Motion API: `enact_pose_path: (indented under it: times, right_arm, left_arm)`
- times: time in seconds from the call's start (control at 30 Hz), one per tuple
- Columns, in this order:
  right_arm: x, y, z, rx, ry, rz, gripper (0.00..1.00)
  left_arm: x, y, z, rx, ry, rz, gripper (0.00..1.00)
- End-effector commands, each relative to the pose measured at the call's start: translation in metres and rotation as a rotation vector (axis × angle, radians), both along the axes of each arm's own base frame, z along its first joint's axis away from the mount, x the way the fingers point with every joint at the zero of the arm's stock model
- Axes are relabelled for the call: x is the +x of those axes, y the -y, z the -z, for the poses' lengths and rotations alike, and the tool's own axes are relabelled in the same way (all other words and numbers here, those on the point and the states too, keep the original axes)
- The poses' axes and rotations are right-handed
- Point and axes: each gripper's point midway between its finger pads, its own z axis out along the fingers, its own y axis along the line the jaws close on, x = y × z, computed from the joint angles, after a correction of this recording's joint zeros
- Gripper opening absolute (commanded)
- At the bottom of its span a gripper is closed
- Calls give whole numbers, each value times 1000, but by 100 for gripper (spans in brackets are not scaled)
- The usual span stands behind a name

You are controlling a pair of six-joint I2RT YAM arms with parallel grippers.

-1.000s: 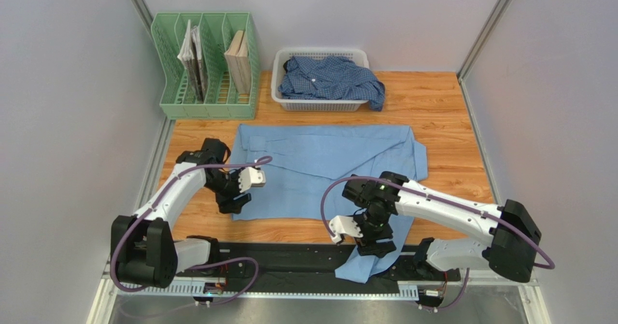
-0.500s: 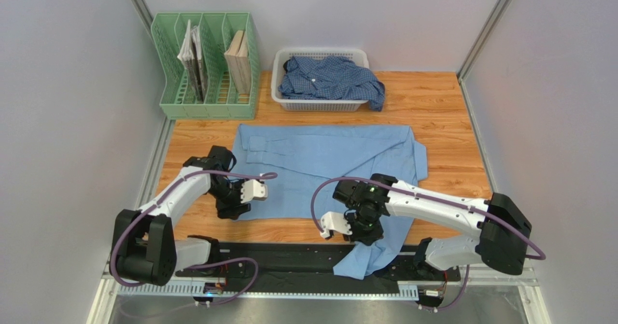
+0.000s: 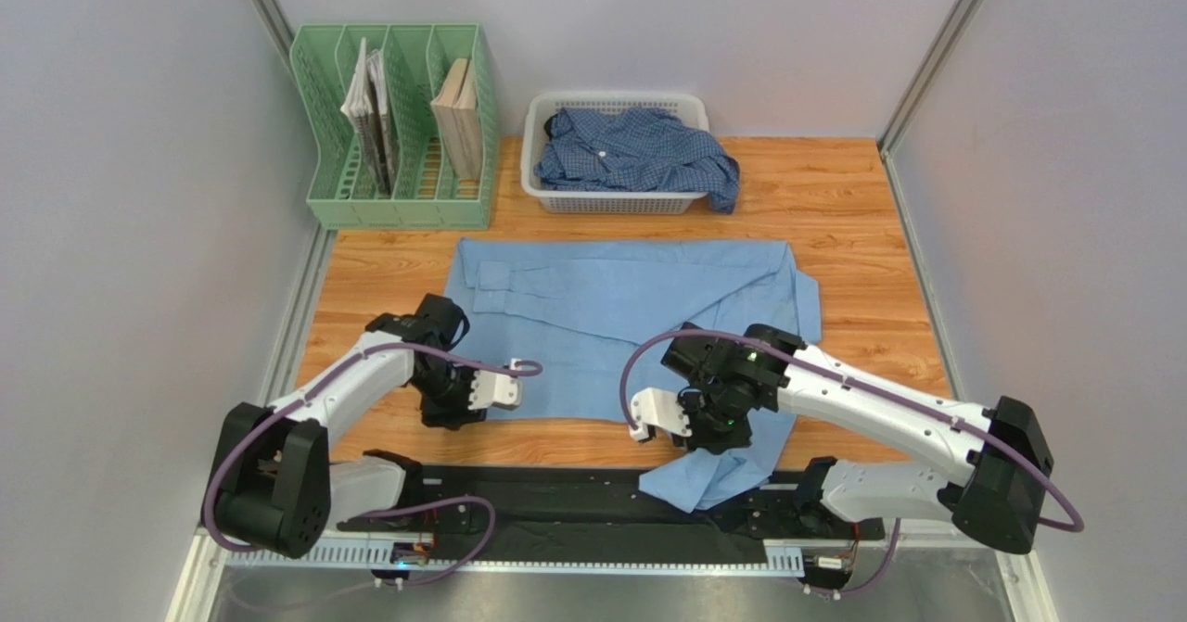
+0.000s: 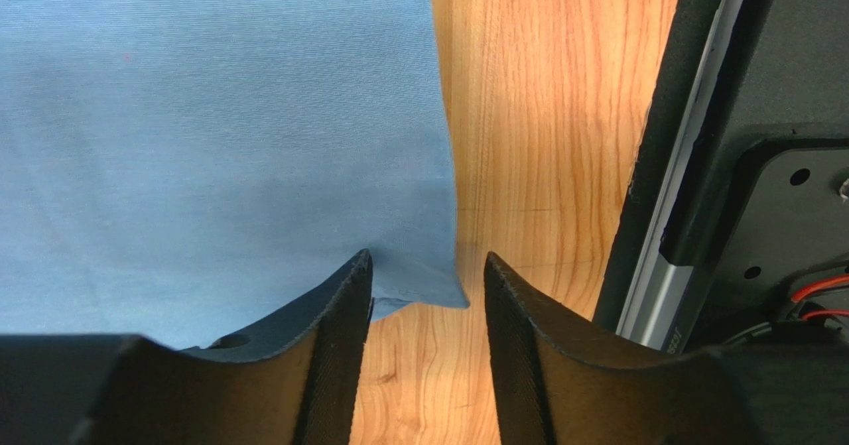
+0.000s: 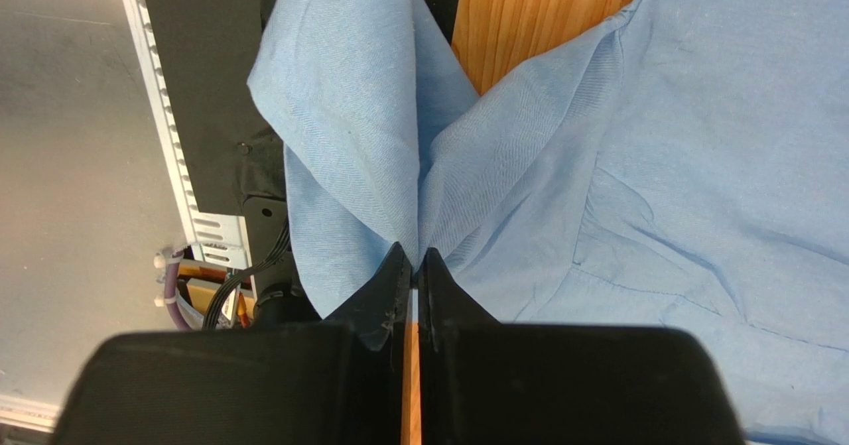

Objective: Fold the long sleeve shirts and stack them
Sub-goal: Fold the shirt

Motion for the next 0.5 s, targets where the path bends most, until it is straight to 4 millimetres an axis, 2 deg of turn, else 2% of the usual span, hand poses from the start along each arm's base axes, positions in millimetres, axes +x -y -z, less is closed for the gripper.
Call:
enact_pose_path:
  times: [0.0,0.03,0.13,0.2,0.27,0.33,0.37,0.43,0.47]
  right_arm:
    - [13,4,-18,26,67,13,0]
    - [16,4,-21,32,75,20,0]
    - [34,8,-36,47,112,41,0]
    - [49,11,-50,56,145,50,0]
    - [61,15,-54,37,164,55,0]
    - [75,11,-62,33,195,18,0]
    - [83,11,-64,26,214,10,0]
    - [101,5,-70,24,238,-19,0]
    - [111,6,-72,17,246,-7,0]
  left_arm:
    - [7,1,3,10,54,5,38]
    - [10,1,1,8,63,-10,24]
    - [15,11,-19,-40,70,-49,0]
    - [19,17,-35,-75,76,-74,0]
    - [25,26,-51,-120,85,-85,0]
    - [30,32,-59,-144,75,-113,0]
    - [41,34,-68,-159,98,-129,0]
    - [52,37,-74,-182,82,-177,0]
    - [67,36,-84,-198,109,-211,0]
